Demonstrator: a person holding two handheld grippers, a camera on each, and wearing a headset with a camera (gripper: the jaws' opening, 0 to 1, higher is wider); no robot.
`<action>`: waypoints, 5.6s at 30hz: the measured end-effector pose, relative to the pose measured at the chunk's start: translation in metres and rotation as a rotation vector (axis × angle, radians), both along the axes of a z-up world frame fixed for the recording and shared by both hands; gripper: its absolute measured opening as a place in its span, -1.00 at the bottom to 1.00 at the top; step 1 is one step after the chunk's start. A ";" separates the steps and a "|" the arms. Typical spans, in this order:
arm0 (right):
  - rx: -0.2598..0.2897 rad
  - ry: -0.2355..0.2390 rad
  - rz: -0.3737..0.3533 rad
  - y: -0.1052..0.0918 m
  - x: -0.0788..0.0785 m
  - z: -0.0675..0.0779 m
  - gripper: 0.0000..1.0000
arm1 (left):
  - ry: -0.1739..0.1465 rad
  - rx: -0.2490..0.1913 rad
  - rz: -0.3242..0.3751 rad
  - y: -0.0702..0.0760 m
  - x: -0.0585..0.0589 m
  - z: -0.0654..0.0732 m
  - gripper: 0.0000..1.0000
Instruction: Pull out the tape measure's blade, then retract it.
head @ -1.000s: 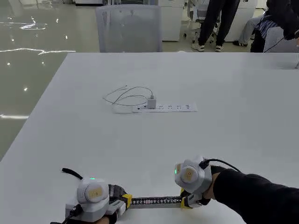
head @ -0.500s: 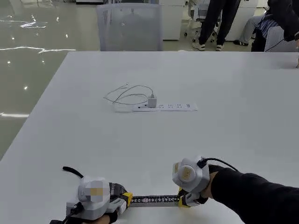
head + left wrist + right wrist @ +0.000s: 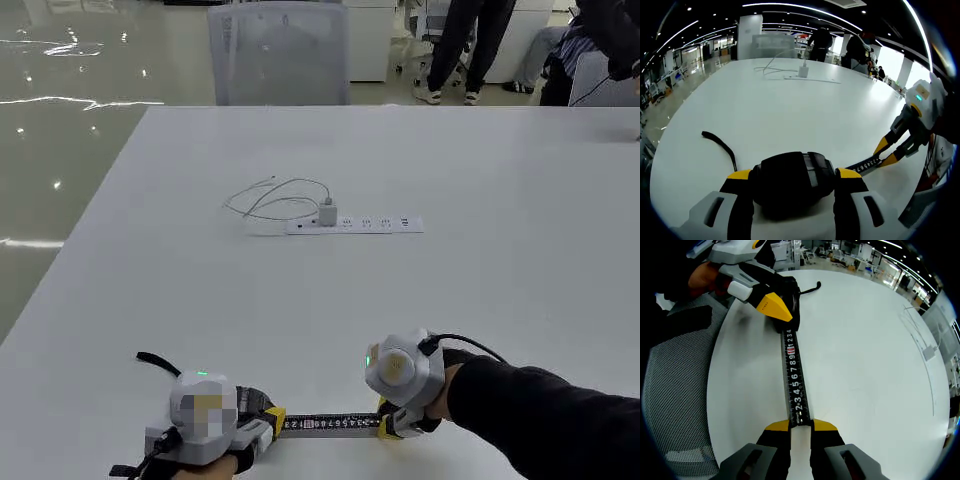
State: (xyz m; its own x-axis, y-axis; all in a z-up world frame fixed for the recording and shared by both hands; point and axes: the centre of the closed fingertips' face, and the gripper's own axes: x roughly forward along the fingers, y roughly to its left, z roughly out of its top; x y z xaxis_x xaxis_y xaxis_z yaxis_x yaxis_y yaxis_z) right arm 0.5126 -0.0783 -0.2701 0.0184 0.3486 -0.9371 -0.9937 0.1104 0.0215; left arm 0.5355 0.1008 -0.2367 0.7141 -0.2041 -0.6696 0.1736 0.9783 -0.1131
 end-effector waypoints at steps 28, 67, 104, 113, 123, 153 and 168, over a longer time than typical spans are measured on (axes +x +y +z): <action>0.011 -0.005 0.001 0.012 0.000 0.001 -0.80 | 0.005 0.001 0.001 0.000 0.000 -0.001 0.20; 0.032 0.001 -0.004 0.029 0.000 0.000 -0.81 | 0.004 0.000 0.000 0.000 0.000 -0.001 0.20; 0.066 0.018 -0.003 0.046 0.000 0.001 -0.82 | 0.007 -0.043 0.003 0.002 -0.001 0.000 0.18; 0.077 0.018 -0.001 0.051 0.000 0.000 -0.81 | 0.007 -0.046 0.001 0.001 0.000 0.000 0.18; 0.088 0.019 -0.002 0.059 0.001 0.000 -0.81 | 0.010 -0.050 0.000 0.002 0.000 0.000 0.18; 0.116 0.018 0.012 0.077 0.000 0.001 -0.82 | 0.021 -0.062 -0.003 0.002 -0.002 0.000 0.18; 0.124 0.010 0.018 0.085 0.000 0.001 -0.82 | 0.020 -0.066 -0.003 0.002 -0.001 0.001 0.18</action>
State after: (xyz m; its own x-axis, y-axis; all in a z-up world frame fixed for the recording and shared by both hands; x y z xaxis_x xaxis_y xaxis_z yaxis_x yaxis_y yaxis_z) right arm 0.5127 0.0065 -0.2693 0.0016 0.4618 -0.8870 -0.9951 0.0885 0.0443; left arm 0.5341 0.1028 -0.2358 0.7002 -0.2504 -0.6686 0.1732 0.9681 -0.1813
